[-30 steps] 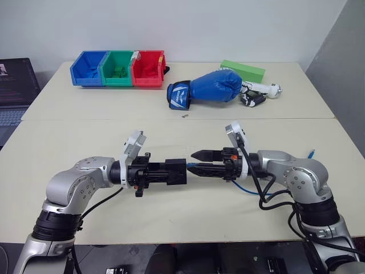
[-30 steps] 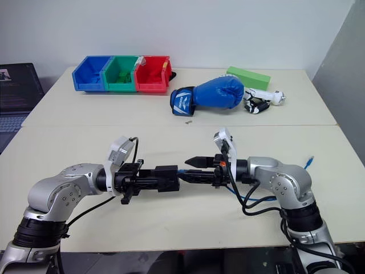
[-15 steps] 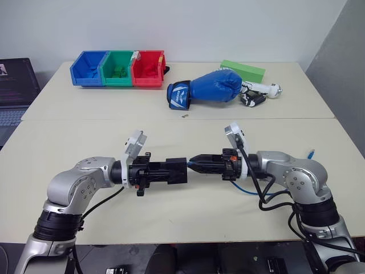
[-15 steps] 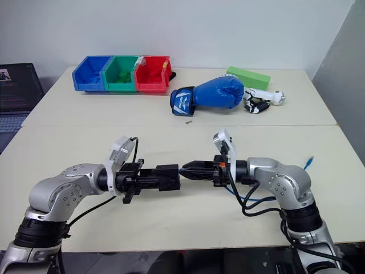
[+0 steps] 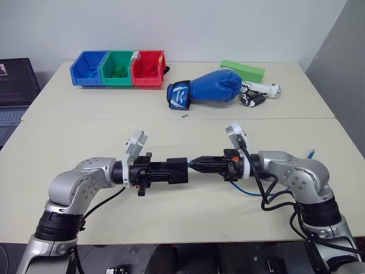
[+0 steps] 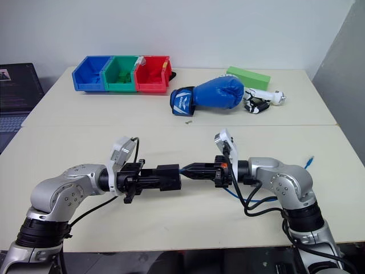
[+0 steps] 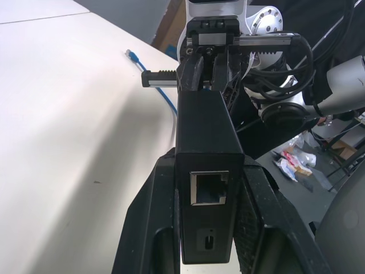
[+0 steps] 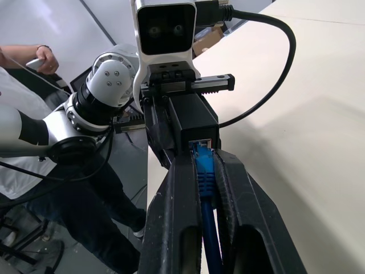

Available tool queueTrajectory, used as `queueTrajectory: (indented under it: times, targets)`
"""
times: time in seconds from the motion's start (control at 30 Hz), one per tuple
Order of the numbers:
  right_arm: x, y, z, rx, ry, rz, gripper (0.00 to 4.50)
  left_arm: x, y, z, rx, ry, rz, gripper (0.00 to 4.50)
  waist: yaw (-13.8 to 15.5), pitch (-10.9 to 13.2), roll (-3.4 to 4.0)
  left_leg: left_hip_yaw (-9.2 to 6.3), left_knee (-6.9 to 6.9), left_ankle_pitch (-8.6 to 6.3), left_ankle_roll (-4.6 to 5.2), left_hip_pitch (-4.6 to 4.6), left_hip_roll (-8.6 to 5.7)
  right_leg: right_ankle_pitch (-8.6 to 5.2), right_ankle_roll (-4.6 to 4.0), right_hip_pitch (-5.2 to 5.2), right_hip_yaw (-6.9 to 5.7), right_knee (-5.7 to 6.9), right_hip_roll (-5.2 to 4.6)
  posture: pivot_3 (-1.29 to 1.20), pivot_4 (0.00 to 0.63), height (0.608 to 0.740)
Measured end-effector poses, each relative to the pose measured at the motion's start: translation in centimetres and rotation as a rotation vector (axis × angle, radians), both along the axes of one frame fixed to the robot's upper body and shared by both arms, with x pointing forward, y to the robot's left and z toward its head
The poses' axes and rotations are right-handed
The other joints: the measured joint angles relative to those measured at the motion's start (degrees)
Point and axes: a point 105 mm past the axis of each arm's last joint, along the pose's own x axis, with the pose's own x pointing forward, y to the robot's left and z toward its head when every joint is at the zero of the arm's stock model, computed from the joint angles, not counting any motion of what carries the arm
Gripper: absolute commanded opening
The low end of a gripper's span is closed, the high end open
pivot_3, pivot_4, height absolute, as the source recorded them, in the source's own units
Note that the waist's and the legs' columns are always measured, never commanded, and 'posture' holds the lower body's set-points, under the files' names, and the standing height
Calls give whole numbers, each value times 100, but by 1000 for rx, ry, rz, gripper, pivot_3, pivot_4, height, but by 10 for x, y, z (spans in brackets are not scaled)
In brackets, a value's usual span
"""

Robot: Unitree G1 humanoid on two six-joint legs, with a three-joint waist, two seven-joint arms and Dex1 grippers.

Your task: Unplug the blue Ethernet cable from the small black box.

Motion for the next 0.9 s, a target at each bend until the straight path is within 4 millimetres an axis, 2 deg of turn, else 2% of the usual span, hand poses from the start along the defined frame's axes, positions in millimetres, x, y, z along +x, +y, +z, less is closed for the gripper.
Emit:
queueTrajectory:
  times: [0.27, 0.4, 0.43, 0.5, 0.6, 0.67, 0.73, 0.77, 0.9]
  targets:
    - [17, -36, -14, -78, 65, -110, 48, 6, 15, 10, 4, -44, 66, 772, -1, 0, 0, 1, -3, 0, 1, 0, 0, 0, 0, 0, 0, -3, 1, 0, 150, 740]
    - [32, -51, -17, -89, 40, -198, 48, 5, 19, 4, 7, -22, 98, 772, -4, 0, 0, 1, -3, -1, 1, -1, -1, 0, 0, 0, 1, -4, 0, 0, 150, 740]
    - [41, -56, -19, -99, 18, -248, 48, 5, 21, 3, 8, -18, 108, 772, -1, 0, 0, 1, -2, -1, 1, -1, 0, 0, 0, 0, 1, -4, 0, 0, 150, 740]
    - [80, -70, -22, -135, -101, -462, 48, 7, 22, 2, 12, -20, 129, 772, -23, 0, -1, 6, 1, 1, 2, 0, -2, 1, 2, -1, 5, -1, 1, 0, 150, 740]
    - [133, -107, -32, -278, -285, -817, 48, 9, 23, 2, 15, -24, 154, 772, -39, 0, 0, 13, -2, 4, 3, 0, -2, 1, 2, -7, 7, 4, 0, 0, 150, 740]
    - [154, -129, -40, -363, -352, -997, 48, 9, 23, 2, 16, -26, 163, 772, -44, 0, 0, 17, -4, 9, -6, -12, 0, 2, 1, -21, 10, 4, -1, 0, 150, 740]
    - [167, -143, -48, -410, -377, -1106, 48, 10, 22, 2, 18, -30, 173, 772, -63, 0, 0, 23, -4, 15, -16, -34, 1, 2, 0, -41, 12, 4, -1, 0, 150, 740]
    - [170, -147, -51, -427, -388, -1136, 754, 9, 21, 3, 20, -34, 173, 772, -71, 0, 0, 23, -3, 17, -20, -40, 2, 2, 1, -46, 11, 3, -2, 0, 150, 740]
    - [174, -155, -63, -441, -369, -1180, 1597, 12, 22, 1, 48, -65, 200, 772, -117, 0, 0, 30, -5, 17, -21, -42, 2, 2, 0, -46, 14, -3, -4, 0, 150, 740]
